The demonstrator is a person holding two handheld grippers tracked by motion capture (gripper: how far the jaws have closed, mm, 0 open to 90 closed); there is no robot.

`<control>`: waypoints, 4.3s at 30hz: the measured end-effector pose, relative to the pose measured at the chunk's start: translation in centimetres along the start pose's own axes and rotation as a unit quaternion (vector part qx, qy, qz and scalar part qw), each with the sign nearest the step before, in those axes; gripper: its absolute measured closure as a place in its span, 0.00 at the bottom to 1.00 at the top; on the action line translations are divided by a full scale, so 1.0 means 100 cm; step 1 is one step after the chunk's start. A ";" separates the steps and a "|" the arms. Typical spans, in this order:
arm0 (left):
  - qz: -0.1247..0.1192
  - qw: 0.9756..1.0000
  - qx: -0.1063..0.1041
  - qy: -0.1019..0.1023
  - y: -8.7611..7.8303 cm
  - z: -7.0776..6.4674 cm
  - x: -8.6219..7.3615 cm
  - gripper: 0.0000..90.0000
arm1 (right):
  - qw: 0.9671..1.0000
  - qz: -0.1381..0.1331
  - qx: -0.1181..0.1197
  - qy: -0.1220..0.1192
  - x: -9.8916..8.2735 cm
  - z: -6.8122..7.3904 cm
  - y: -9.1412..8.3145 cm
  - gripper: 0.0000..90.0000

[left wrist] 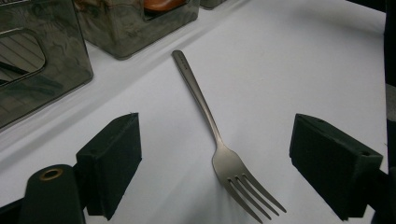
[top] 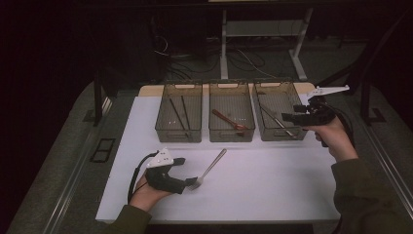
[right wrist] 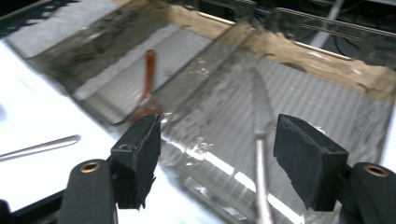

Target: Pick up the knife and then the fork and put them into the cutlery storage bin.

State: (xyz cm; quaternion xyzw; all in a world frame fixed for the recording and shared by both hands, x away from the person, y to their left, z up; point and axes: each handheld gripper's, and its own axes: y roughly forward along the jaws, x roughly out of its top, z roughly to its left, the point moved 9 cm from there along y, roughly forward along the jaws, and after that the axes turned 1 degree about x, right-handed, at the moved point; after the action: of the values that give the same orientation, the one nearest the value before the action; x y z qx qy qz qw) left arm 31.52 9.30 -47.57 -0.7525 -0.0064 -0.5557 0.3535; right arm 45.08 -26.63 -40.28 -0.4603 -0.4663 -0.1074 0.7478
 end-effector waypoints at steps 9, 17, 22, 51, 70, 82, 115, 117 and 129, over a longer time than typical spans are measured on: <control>0.002 1.000 -0.001 0.000 0.000 -0.001 0.000 0.18 | 0.999 -0.023 0.016 -0.029 -0.027 0.035 -0.008 0.26; 0.011 1.000 0.004 -0.009 0.001 0.001 0.000 0.21 | 0.998 -0.028 0.023 -0.046 -0.067 0.065 -0.009 0.21; 0.016 1.000 0.014 -0.013 0.001 0.005 0.002 0.31 | 0.999 -0.020 0.020 -0.039 -0.092 0.072 -0.007 0.20; 0.122 0.992 0.017 -0.022 0.073 0.025 0.020 0.99 | 0.998 0.017 0.033 -0.055 -0.147 0.089 -0.004 0.20; 0.142 0.988 -0.061 0.004 0.094 -0.008 0.021 0.99 | 0.997 0.023 0.029 -0.062 -0.148 0.087 -0.003 0.20; 0.104 0.994 0.025 -0.013 0.058 -0.003 0.017 0.80 | 0.997 0.021 0.025 -0.066 -0.148 0.085 -0.005 0.20; 0.116 0.993 0.022 0.013 0.066 -0.014 -0.001 0.94 | 0.998 0.006 0.035 -0.055 -0.141 0.085 -0.008 0.20; 0.115 0.993 0.018 0.018 0.065 -0.014 0.001 0.94 | 0.998 0.017 0.039 -0.044 -0.141 0.085 -0.009 0.20; 0.104 0.993 -0.027 0.040 0.054 -0.024 0.013 0.94 | 0.986 0.067 0.128 -0.082 -0.140 0.104 -0.016 0.16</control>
State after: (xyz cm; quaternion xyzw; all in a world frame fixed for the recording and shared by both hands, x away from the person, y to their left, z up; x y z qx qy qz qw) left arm 32.18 3.42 -48.97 -0.7352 0.1010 -0.5459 0.3890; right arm 30.28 -23.05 -48.95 -0.3980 -0.5044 0.0416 0.7652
